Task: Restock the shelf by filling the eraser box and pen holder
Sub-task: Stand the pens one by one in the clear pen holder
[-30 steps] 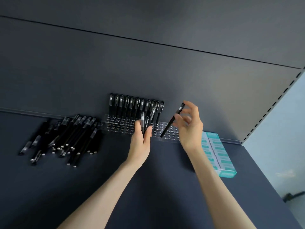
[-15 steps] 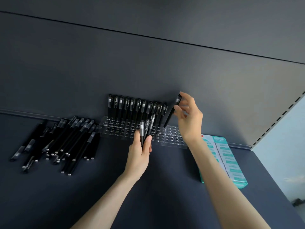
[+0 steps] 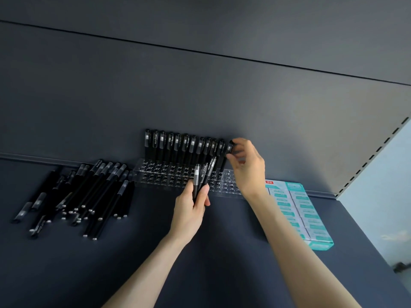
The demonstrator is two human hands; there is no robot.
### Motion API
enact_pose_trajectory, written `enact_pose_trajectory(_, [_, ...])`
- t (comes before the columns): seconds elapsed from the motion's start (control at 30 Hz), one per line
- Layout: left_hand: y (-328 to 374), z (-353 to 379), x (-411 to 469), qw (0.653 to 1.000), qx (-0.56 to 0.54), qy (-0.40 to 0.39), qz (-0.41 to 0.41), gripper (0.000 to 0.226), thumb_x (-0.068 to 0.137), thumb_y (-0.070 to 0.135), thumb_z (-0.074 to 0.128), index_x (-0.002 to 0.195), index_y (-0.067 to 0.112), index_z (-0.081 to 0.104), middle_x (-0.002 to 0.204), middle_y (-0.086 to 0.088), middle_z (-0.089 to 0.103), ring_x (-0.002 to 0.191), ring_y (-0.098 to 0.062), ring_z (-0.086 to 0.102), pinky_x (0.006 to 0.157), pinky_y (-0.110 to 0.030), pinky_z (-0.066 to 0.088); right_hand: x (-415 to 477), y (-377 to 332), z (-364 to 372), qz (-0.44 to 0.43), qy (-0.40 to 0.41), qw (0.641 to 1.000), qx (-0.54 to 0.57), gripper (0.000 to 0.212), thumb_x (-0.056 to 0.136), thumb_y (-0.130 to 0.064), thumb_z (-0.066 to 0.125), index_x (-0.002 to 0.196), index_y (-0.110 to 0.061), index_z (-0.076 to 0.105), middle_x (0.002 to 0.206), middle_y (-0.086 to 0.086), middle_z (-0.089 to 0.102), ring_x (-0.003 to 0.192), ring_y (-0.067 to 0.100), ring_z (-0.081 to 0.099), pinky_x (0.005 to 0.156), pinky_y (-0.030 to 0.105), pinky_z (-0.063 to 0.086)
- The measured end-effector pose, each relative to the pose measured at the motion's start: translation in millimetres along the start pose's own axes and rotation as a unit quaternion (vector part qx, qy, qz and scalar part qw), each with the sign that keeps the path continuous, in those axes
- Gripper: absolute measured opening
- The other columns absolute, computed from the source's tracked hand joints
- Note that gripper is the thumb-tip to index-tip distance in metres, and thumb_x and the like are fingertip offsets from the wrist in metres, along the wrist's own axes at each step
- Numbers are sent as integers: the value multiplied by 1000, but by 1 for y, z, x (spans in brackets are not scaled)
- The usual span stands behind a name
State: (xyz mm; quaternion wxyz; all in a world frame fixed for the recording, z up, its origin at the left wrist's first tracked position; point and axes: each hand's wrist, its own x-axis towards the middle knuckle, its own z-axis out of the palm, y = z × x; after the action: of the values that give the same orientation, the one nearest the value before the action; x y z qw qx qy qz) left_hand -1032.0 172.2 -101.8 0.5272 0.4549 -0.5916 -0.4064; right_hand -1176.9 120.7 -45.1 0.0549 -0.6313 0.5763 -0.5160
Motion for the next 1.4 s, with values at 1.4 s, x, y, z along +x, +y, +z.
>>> enact_pose_trajectory(1.4, [8, 1, -1, 987, -112, -32, -106, 19, 99, 30, 46, 103, 15, 56, 60, 0, 41, 43, -5, 31, 39, -15, 25, 9, 5, -14, 1, 37, 999, 29, 32, 85, -3, 65, 115, -11, 58, 80, -4, 59, 68, 17, 58, 69, 14, 44])
